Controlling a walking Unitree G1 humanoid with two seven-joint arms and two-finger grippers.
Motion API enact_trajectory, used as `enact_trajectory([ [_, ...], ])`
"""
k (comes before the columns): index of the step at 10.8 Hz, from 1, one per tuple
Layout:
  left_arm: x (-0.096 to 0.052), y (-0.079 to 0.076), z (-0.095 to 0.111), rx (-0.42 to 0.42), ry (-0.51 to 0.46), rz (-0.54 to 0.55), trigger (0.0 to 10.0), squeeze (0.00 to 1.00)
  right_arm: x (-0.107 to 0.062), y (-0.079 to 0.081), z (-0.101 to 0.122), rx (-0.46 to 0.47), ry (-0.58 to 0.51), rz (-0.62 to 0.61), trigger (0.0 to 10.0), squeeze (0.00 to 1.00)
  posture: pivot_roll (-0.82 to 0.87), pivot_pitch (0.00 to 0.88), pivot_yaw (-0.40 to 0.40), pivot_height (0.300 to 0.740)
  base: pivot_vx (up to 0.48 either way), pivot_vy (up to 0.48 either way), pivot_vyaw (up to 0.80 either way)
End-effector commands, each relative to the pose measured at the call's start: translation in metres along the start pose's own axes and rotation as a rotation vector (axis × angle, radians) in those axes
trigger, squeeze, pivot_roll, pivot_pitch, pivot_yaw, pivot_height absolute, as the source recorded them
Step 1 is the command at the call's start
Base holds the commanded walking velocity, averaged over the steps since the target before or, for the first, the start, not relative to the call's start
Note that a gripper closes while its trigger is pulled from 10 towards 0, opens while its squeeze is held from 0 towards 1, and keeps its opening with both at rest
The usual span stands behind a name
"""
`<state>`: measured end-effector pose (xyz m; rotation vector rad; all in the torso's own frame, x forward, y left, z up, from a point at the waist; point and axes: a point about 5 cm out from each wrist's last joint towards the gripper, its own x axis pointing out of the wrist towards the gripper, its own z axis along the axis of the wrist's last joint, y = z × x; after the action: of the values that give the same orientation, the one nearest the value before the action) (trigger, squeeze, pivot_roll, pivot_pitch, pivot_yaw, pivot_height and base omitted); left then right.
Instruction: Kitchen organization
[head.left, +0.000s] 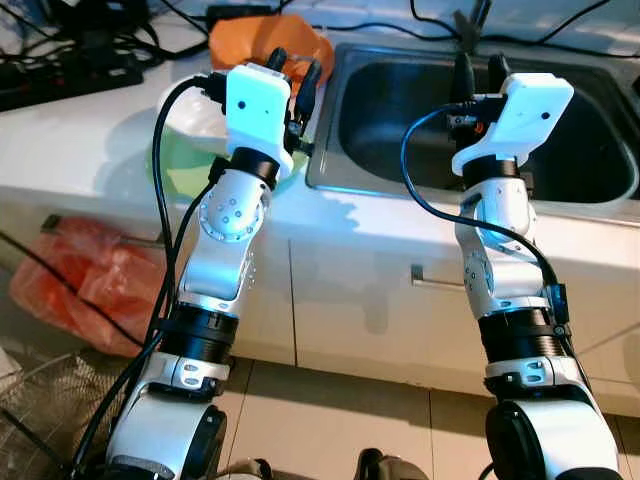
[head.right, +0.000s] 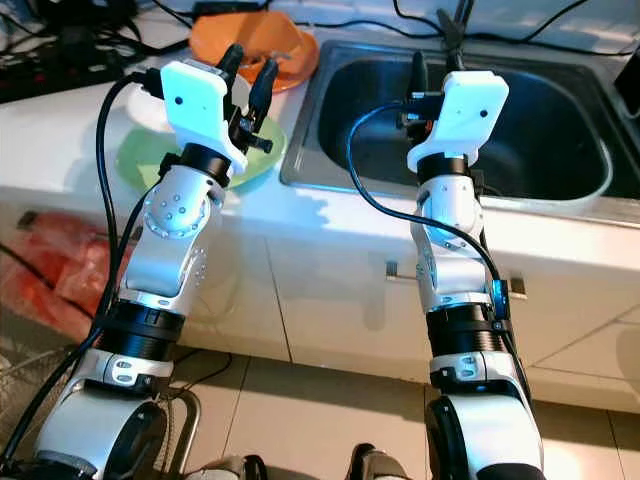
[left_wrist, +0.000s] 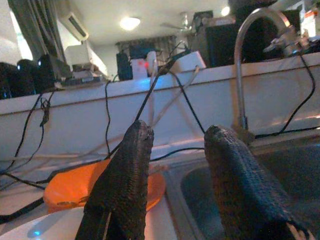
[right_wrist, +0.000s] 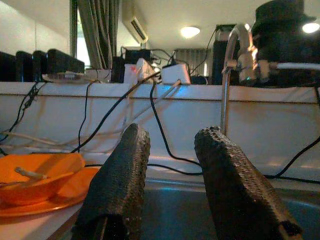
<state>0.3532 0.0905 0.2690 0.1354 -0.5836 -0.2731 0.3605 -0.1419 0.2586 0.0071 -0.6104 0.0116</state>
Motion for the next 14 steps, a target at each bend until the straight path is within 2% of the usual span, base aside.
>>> enact_trajectory([
  [1,-0.001,0.003,0.002,0.013,-0.016,0.017,10.0,0.00,0.000,0.000,0.005,0.019,-0.032,0.001,10.0,0.00,0.03,0.149,-0.001,0.740,0.292,0.000,0.00],
  [12,0.002,0.006,0.011,0.032,-0.050,0.032,10.0,0.00,-0.001,0.001,0.002,0.036,-0.016,0.005,10.0,0.00,0.03,0.151,-0.001,0.740,0.382,0.000,0.00],
  [14,0.001,0.001,0.014,0.025,-0.073,-0.004,10.0,0.00,-0.002,0.001,0.001,0.040,-0.013,0.006,10.0,0.00,0.03,0.151,-0.002,0.740,0.202,0.000,0.00],
])
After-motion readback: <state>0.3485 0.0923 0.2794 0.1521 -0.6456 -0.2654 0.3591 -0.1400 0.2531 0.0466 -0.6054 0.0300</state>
